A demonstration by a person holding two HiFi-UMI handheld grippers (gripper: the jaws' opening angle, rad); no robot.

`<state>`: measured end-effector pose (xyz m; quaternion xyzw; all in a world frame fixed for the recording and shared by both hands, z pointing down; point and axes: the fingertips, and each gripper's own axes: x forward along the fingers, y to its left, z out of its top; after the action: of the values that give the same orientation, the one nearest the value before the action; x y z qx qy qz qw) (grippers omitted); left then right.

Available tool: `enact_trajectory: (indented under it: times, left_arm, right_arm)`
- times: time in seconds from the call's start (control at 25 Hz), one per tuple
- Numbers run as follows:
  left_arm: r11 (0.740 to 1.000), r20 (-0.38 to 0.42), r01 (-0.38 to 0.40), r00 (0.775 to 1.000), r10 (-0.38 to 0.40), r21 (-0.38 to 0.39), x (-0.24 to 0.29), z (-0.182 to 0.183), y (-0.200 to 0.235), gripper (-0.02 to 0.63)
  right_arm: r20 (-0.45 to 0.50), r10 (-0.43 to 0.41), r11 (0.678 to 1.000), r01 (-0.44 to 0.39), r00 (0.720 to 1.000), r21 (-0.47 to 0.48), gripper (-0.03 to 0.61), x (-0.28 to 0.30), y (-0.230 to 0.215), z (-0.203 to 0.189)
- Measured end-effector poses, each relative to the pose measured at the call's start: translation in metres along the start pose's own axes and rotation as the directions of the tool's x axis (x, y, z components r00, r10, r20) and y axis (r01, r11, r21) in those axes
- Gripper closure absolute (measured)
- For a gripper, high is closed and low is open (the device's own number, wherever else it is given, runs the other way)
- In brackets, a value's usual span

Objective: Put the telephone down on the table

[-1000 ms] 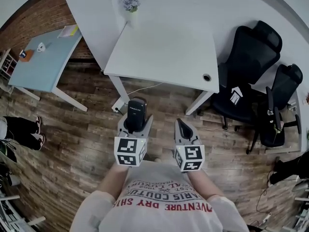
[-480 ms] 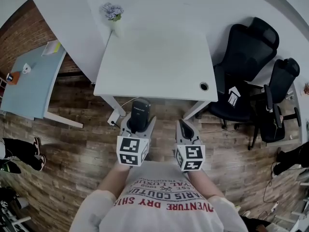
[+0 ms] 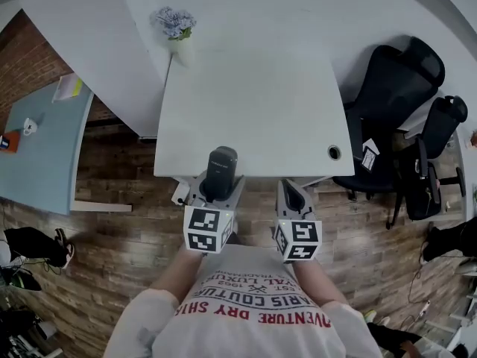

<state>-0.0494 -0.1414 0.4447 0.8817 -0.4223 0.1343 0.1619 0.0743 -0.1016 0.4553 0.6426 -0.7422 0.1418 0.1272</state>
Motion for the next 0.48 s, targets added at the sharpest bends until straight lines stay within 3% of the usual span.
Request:
enact_trajectory:
  times: [0.48]
  left_arm:
    - [0.998,-0.037,0.027,0.999,-0.029,-0.054,0.054,0.009,0.064,0.334]
  right_arm:
    - [-0.039,-0.003,1.000,0.003,0.999,0.001,0.554,0.085,0.006,0.021]
